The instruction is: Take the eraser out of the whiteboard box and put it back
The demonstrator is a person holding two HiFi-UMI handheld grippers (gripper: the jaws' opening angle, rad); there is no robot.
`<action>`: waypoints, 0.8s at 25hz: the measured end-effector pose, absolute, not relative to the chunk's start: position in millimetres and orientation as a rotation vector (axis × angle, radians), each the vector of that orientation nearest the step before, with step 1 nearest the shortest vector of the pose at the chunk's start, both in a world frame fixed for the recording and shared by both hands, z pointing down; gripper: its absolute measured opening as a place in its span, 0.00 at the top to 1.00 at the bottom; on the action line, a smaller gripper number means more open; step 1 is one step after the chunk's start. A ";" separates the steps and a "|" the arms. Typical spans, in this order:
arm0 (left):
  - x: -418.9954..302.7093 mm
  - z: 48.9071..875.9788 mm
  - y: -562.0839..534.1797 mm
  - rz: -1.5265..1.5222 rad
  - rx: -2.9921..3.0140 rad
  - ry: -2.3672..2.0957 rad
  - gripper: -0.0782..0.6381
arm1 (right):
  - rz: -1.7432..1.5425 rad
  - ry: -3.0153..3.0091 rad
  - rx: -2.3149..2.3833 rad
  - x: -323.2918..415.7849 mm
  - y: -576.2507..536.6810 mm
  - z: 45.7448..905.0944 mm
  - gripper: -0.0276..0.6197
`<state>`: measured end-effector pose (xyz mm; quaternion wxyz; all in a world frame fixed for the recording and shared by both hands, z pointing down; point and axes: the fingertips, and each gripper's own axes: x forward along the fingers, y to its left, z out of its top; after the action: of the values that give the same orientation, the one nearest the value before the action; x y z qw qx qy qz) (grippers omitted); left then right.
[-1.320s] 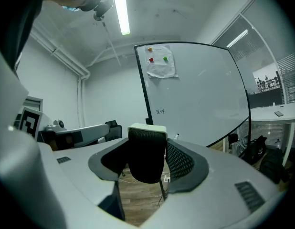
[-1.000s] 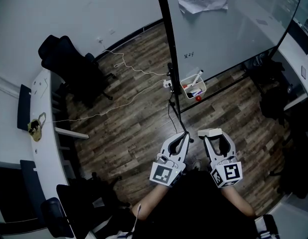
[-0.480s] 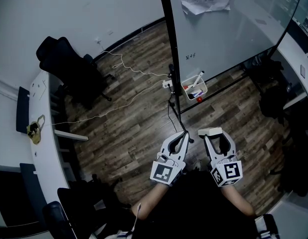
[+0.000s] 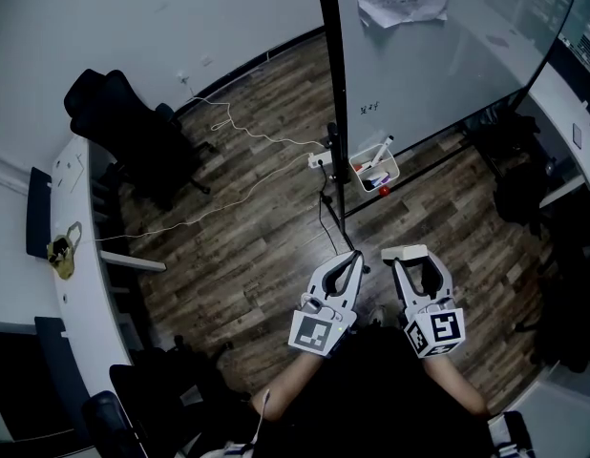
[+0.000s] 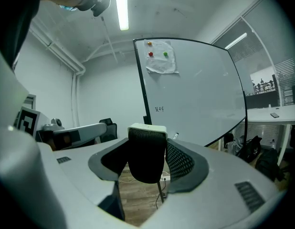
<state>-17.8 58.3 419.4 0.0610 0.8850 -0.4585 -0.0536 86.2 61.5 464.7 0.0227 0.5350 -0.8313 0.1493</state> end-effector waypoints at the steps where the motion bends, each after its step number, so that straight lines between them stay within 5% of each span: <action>1: -19.6 419.5 58.1 -0.166 2.678 -1.385 0.88 | 0.460 -2.571 1.660 85.2 61.5 465.2 0.58; 20: -47.4 425.7 45.0 -0.230 2.691 -1.297 0.88 | 0.475 -2.406 1.849 87.1 50.6 470.4 0.58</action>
<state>-47.4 45.0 425.7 0.0727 0.8959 -0.4316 -0.0764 87.1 50.6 470.4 0.0352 0.6016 -0.7829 0.1546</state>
